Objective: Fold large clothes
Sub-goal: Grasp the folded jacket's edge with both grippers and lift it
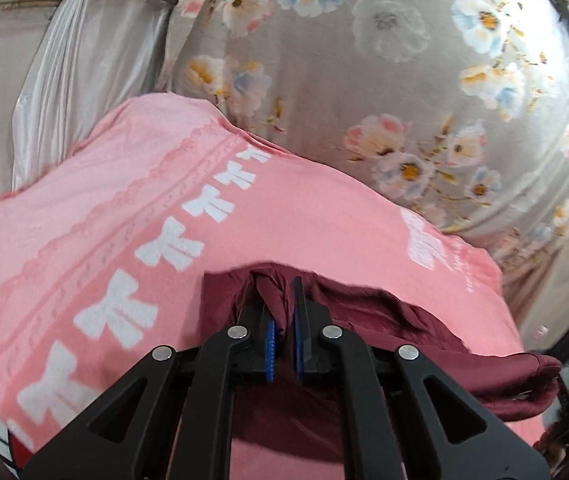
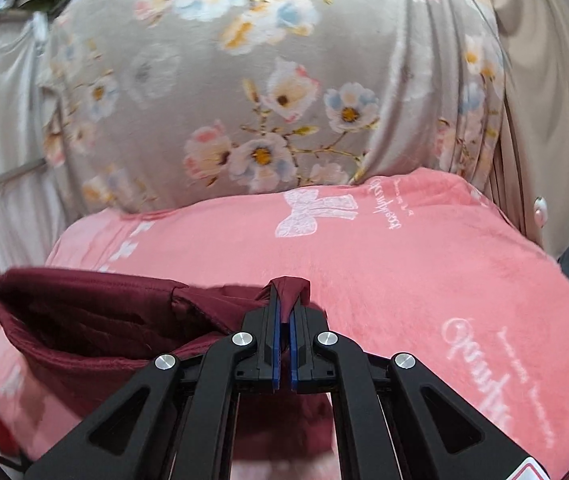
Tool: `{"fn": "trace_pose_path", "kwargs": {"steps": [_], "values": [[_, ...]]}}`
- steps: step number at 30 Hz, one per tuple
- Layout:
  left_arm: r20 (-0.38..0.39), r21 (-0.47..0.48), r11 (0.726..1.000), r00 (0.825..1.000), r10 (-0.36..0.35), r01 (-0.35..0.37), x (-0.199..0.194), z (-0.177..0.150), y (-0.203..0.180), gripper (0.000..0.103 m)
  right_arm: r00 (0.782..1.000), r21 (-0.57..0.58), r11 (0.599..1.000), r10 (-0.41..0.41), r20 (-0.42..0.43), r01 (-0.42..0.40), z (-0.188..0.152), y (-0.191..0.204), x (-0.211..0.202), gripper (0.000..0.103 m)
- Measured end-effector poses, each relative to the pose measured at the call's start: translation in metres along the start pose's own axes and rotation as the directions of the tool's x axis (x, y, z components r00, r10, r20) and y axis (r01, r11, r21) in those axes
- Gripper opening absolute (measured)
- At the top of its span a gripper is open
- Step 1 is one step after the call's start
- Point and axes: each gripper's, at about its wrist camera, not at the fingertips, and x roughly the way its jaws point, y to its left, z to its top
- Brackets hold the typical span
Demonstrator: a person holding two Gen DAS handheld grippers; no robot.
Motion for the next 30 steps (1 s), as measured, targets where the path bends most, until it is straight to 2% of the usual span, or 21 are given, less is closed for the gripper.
{"fn": "trace_pose_path", "kwargs": {"steps": [4, 7, 10, 13, 15, 19, 22, 24, 25, 26, 27, 28, 29, 30], "values": [[0.045, -0.005, 0.997, 0.996, 0.083, -0.083, 0.052, 0.022, -0.009, 0.006, 0.997, 0.038, 0.996, -0.074, -0.019, 0.075, 0.013, 0.017, 0.067, 0.002], [0.032, 0.013, 0.990, 0.990, 0.141, -0.141, 0.096, 0.034, -0.014, 0.006, 0.991, 0.053, 0.991, -0.124, -0.056, 0.127, 0.020, 0.024, 0.111, 0.002], [-0.003, 0.041, 0.980, 0.980, 0.197, -0.197, 0.147, 0.036, -0.014, 0.006, 0.980, 0.037, 0.984, -0.168, -0.104, 0.172, 0.021, 0.031, 0.149, 0.002], [-0.085, 0.048, 0.973, 0.969, 0.231, -0.228, 0.195, 0.029, -0.007, 0.007, 0.964, 0.038, 0.978, -0.193, -0.185, 0.203, 0.013, 0.029, 0.188, 0.002], [-0.138, 0.048, 0.969, 0.959, 0.246, -0.241, 0.222, 0.020, 0.000, 0.008, 0.952, 0.027, 0.975, -0.208, -0.225, 0.219, 0.004, 0.027, 0.206, 0.002], [-0.193, 0.063, 0.961, 0.942, 0.275, -0.268, 0.256, 0.002, 0.008, 0.011, 0.927, -0.010, 0.968, -0.244, -0.285, 0.251, -0.011, 0.029, 0.230, 0.003], [-0.226, 0.042, 0.963, 0.937, 0.267, -0.265, 0.272, -0.006, 0.014, 0.015, 0.914, -0.017, 0.964, -0.255, -0.314, 0.264, -0.019, 0.028, 0.242, 0.007], [-0.248, 0.021, 0.968, 0.937, 0.248, -0.251, 0.278, -0.008, 0.018, 0.017, 0.914, -0.001, 0.965, -0.249, -0.321, 0.263, -0.019, 0.024, 0.243, 0.009], [-0.248, 0.014, 0.969, 0.938, 0.243, -0.247, 0.278, -0.007, 0.018, 0.017, 0.916, 0.008, 0.966, -0.244, -0.319, 0.260, -0.016, 0.023, 0.242, 0.013], [-0.247, 0.014, 0.969, 0.938, 0.242, -0.247, 0.277, -0.005, 0.017, 0.019, 0.920, 0.019, 0.964, -0.246, -0.305, 0.264, -0.013, 0.021, 0.238, 0.022], [-0.246, 0.030, 0.967, 0.936, 0.251, -0.252, 0.273, -0.002, 0.015, 0.022, 0.925, 0.032, 0.960, -0.259, -0.279, 0.278, -0.009, 0.019, 0.230, 0.032], [-0.220, 0.065, 0.962, 0.936, 0.274, -0.267, 0.263, 0.003, 0.010, 0.027, 0.933, 0.051, 0.951, -0.287, -0.216, 0.304, -0.002, 0.016, 0.212, 0.049], [-0.171, 0.097, 0.951, 0.936, 0.307, -0.294, 0.251, 0.008, 0.005, 0.049, 0.940, 0.065, 0.949, -0.296, -0.168, 0.310, 0.003, 0.015, 0.199, 0.056], [-0.077, 0.127, 0.926, 0.928, 0.366, -0.355, 0.230, 0.015, -0.002, 0.077, 0.946, 0.078, 0.947, -0.300, -0.121, 0.310, 0.009, 0.015, 0.183, 0.056]]}}
